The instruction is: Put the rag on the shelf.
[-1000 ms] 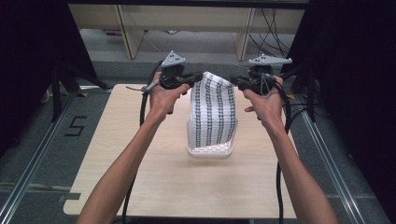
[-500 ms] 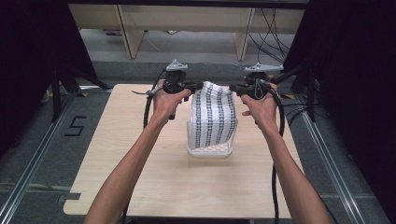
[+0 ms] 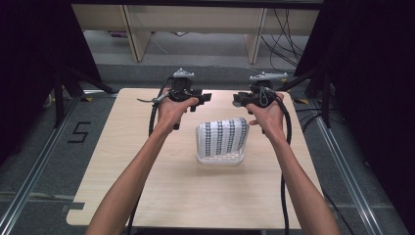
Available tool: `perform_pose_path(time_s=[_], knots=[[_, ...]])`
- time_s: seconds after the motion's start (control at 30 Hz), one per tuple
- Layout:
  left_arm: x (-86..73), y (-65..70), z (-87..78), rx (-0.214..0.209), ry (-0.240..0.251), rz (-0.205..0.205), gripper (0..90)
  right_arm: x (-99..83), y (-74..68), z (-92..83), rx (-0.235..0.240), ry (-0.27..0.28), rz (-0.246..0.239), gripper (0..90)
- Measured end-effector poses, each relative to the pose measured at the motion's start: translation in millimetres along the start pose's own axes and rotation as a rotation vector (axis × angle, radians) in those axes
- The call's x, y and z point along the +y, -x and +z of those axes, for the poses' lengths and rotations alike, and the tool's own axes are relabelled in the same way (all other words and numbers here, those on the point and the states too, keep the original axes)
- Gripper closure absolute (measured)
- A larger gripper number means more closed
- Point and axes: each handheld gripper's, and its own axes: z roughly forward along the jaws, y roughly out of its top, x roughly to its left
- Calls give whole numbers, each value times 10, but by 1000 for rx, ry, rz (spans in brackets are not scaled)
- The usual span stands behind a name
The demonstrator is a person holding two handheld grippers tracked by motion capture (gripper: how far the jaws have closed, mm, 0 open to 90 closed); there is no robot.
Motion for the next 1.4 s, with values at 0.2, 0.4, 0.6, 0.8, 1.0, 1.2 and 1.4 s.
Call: perform_pose_path(time_s=[0.2, 0.4, 0.6, 0.8, 1.0, 1.2, 1.4], knots=[[-19, 6, -60, -11, 4, -28, 326, -5, -36, -51, -19, -9, -6, 607], [-64, 13, -160, -26, -1, -35, 287, -4, -41, -124, -12, -2, -1, 549], [-90, -50, -241, -24, -1, -52, 276, -20, -49, -170, 2, 0, -4, 519], [-107, -76, -286, -23, 0, -62, 264, -35, -20, -180, 6, 6, -6, 500], [-139, -86, -326, -25, -5, -58, 263, -53, -16, -227, 14, 7, 33, 445], [-166, -102, -430, -23, 2, -53, 258, -77, -10, -293, 25, 21, 35, 401], [-220, -85, -572, -35, 0, -45, 248, -114, -8, -391, 30, 27, 30, 367]])
